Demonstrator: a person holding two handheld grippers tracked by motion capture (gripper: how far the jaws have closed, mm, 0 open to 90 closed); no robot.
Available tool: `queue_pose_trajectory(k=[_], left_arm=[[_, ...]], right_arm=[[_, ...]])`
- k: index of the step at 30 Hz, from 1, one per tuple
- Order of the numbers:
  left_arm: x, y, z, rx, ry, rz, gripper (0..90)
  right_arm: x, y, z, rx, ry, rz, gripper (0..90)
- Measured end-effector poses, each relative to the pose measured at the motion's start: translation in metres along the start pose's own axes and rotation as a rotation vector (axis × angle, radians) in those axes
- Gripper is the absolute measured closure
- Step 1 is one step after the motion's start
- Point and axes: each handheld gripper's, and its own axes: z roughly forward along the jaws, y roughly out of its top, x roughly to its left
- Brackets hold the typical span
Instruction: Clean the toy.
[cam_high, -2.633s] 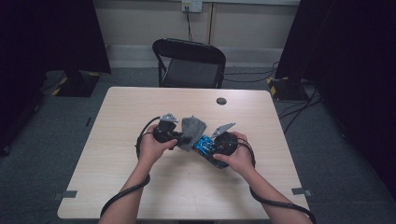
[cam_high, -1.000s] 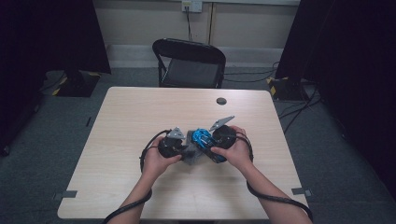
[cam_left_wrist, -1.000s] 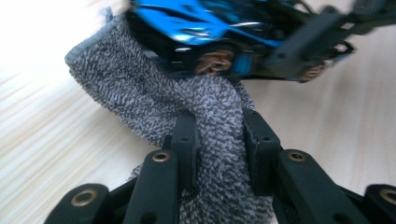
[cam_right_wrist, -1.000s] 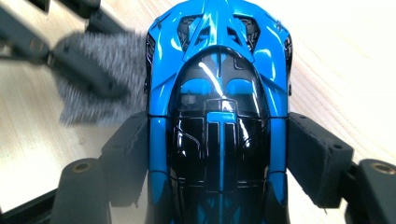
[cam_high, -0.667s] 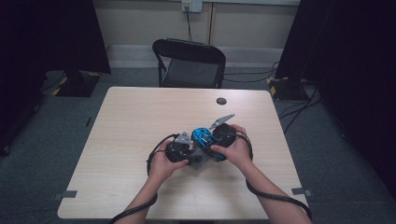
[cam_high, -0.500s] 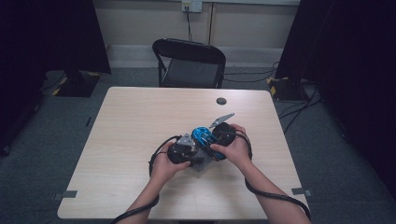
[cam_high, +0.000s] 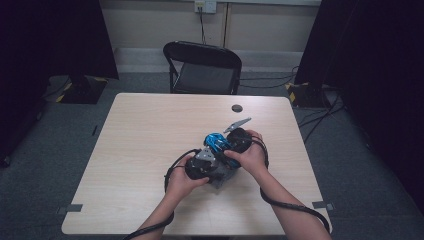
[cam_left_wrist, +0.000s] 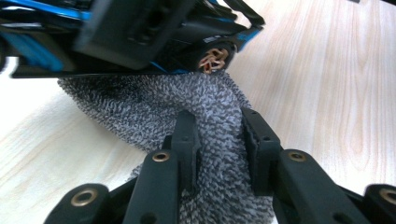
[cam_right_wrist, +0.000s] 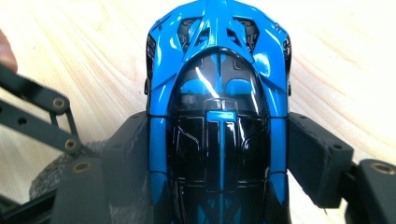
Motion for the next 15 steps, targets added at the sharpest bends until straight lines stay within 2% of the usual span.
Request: queue_pose_trajectory(k=[6,15], left_arm=[[-0.009,0.002,0.007,0.004,-0.04,0.015,69.8],[-0.015,0.004,0.011,-0.001,-0.058,0.026,69.8]], right_arm=[[0.0,0.002,-0.001,-0.01,0.004,0.008,28.1],[-0.005,0.002,-0.003,-0.012,0.004,0.023,28.1]])
